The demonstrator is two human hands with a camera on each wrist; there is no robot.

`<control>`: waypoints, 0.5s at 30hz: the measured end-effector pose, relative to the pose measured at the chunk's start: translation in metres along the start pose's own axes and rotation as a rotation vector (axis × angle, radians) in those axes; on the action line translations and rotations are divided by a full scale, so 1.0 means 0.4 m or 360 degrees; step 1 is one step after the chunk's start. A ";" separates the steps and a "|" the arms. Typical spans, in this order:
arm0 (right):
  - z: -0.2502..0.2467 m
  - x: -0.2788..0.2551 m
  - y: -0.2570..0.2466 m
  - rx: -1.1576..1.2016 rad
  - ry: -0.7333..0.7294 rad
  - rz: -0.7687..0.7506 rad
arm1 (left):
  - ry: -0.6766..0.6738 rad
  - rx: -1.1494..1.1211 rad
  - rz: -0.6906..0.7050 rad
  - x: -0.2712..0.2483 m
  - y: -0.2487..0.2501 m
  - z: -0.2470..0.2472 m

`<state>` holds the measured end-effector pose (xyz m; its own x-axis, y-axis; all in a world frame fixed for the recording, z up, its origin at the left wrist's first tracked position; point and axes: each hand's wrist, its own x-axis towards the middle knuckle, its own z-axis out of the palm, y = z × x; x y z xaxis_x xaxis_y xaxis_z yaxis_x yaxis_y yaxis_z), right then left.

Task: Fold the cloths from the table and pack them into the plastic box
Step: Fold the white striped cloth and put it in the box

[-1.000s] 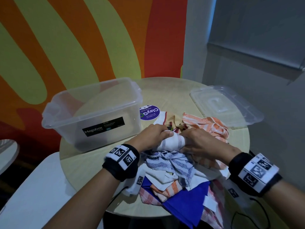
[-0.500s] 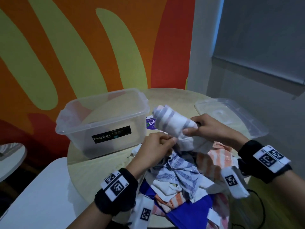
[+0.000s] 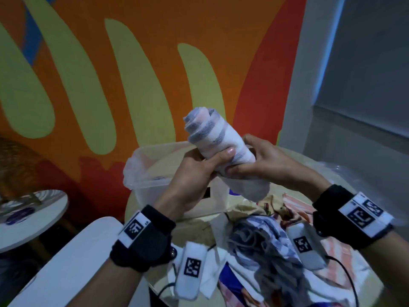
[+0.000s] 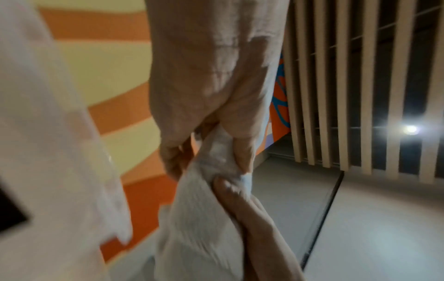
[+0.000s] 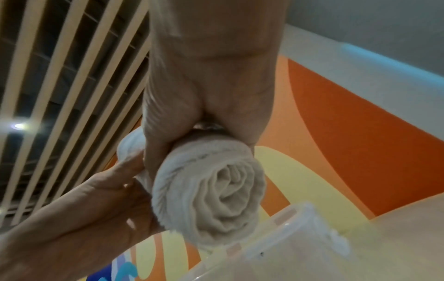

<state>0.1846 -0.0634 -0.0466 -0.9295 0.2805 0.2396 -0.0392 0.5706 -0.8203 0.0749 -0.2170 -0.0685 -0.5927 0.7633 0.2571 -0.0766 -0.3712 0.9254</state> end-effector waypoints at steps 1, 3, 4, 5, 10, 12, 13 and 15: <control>0.018 0.026 -0.011 -0.0018 0.0038 -0.0018 | -0.0010 0.0180 0.0015 0.007 0.032 -0.029; 0.053 0.085 -0.034 -0.0172 0.0113 -0.0074 | -0.0036 0.0776 0.0036 0.019 0.093 -0.103; 0.059 0.111 -0.039 -0.0285 0.0128 -0.0106 | -0.0065 0.1195 0.0020 0.025 0.111 -0.139; 0.064 0.141 -0.043 -0.0399 0.0106 -0.0133 | -0.0097 0.1654 -0.0018 0.030 0.125 -0.180; 0.099 0.270 -0.041 -0.0907 -0.0225 -0.0027 | -0.0431 0.2422 -0.0402 0.035 0.094 -0.360; 0.124 0.313 -0.043 -0.1030 -0.0355 0.0072 | -0.0470 0.2357 -0.0401 0.031 0.076 -0.396; 0.135 0.334 -0.046 -0.1092 -0.0417 0.0118 | -0.0476 0.2352 -0.0358 0.029 0.072 -0.403; 0.157 0.374 -0.055 -0.1209 -0.0531 0.0232 | -0.0508 0.2307 -0.0283 0.028 0.066 -0.412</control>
<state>0.0235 -0.0826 -0.0251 -0.9705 0.2169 -0.1055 0.2360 0.9441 -0.2302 -0.0661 -0.3052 -0.0872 -0.4509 0.8925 -0.0140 0.8281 0.4242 0.3665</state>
